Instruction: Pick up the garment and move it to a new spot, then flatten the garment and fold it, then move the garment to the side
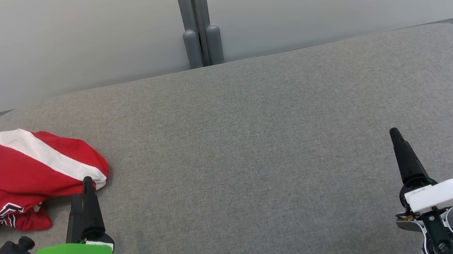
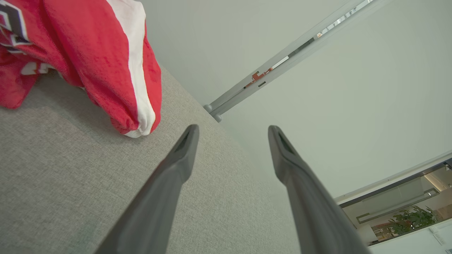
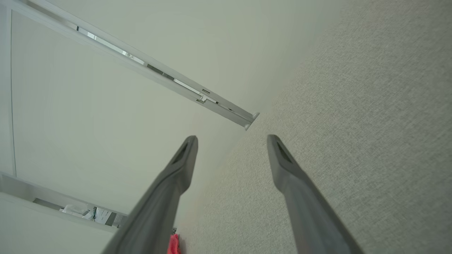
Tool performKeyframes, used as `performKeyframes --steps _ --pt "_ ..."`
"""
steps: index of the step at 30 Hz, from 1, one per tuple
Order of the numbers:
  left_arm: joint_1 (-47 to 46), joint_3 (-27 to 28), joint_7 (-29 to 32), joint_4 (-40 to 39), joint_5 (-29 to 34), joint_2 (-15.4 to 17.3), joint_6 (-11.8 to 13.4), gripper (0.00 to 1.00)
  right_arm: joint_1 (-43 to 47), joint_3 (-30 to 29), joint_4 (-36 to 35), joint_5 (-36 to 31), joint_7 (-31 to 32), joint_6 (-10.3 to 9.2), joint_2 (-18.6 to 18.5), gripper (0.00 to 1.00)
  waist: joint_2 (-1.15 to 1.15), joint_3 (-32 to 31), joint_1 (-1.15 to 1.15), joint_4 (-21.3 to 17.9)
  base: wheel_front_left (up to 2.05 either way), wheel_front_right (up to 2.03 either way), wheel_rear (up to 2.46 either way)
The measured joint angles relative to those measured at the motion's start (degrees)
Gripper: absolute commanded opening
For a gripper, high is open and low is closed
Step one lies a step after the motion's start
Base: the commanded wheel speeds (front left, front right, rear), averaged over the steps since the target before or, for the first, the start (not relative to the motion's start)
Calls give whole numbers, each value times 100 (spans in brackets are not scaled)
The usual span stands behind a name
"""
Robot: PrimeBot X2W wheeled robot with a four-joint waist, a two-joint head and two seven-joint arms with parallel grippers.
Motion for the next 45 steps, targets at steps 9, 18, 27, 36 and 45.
performKeyframes --steps 9,18,27,36,45 --pt "2 -121 -171 -30 979 3 94 100 42 131 -126 -849 -155 0 -13 100 0 -11 0 2 0 0 0" --pt "3 -265 -328 -55 1948 29 211 100 91 234 -179 -1697 -311 0 -23 100 0 -21 0 13 0 0 0" --pt "2 -390 -461 -51 2643 41 281 100 118 308 -200 -2458 -454 1 -24 100 0 -30 0 34 0 0 0" --pt "0 -449 -605 9 3167 65 352 100 127 359 -241 -3093 -598 2 -24 100 0 -30 0 43 0 0 0" --pt "-4 -543 -732 83 3697 81 432 100 179 357 -212 -3682 -719 2 -24 100 0 -53 0 54 0 0 0"
